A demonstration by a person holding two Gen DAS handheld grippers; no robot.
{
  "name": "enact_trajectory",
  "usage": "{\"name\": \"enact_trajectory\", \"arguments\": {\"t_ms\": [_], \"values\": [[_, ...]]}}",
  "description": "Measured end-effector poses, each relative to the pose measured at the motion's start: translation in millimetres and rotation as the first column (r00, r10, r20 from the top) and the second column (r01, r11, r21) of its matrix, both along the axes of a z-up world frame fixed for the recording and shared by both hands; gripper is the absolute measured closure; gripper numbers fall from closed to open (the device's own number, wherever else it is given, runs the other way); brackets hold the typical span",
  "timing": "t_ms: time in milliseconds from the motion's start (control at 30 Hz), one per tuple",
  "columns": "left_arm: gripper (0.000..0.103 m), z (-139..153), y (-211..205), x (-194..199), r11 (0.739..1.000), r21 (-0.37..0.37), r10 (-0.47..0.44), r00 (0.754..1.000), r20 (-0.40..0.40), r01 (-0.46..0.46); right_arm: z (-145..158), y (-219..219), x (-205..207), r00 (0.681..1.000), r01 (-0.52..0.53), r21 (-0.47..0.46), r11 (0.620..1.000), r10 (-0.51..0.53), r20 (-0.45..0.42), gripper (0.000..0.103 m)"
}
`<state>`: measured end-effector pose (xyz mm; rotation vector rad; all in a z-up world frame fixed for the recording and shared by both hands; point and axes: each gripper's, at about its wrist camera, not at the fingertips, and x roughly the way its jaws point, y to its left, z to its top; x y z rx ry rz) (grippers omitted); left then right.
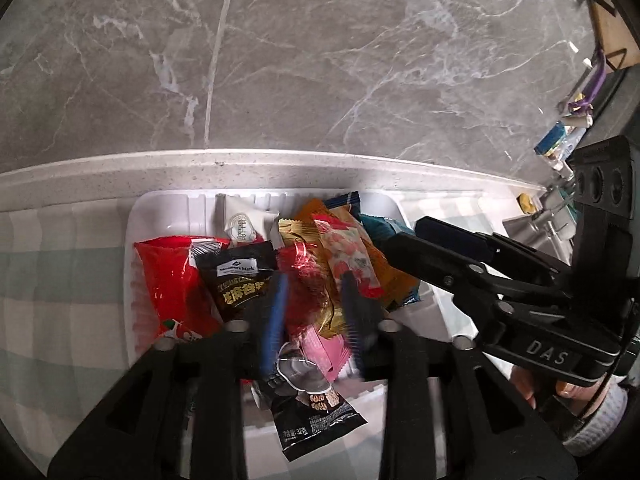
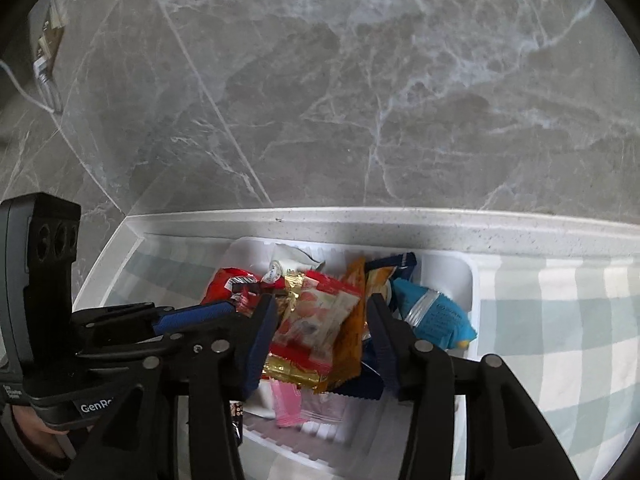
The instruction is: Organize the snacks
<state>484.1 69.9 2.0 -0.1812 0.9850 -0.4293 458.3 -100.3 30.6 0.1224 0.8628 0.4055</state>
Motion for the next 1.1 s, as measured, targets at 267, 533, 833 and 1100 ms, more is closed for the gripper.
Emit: {"name": "enact_trajectory", "arguments": {"t_ms": [267,533,833,1100], "values": [[0.03,20.2,5.0,-31.5,0.999,-0.003,0.032,0.998,0.061,-0.032,21.4,-18.1,-39.7,0.996,0.063,-0.04,0.997,-0.06,0.069,0.032],[0.013,50.3,-5.3,-97.3,0.998,0.053,0.017,0.99,0.14,-0.025,46.5,-28.2,-103.7,0.979,0.157,-0.171,0.973,-0.13,0.158,0.012],[0.005,67.9,-20.3,-168.7,0.994,0.111,-0.008,0.986,0.165,-0.011,61.4,-49.7,-168.5,0.954,0.269,-0.226,0.936,-0.226,0.196,0.002],[0.002,77.7,-33.7,-212.6,0.99,0.143,-0.038,0.984,0.177,0.012,71.8,-62.5,-218.1,0.937,0.319,-0.227,0.92,-0.269,0.224,0.002]]}}
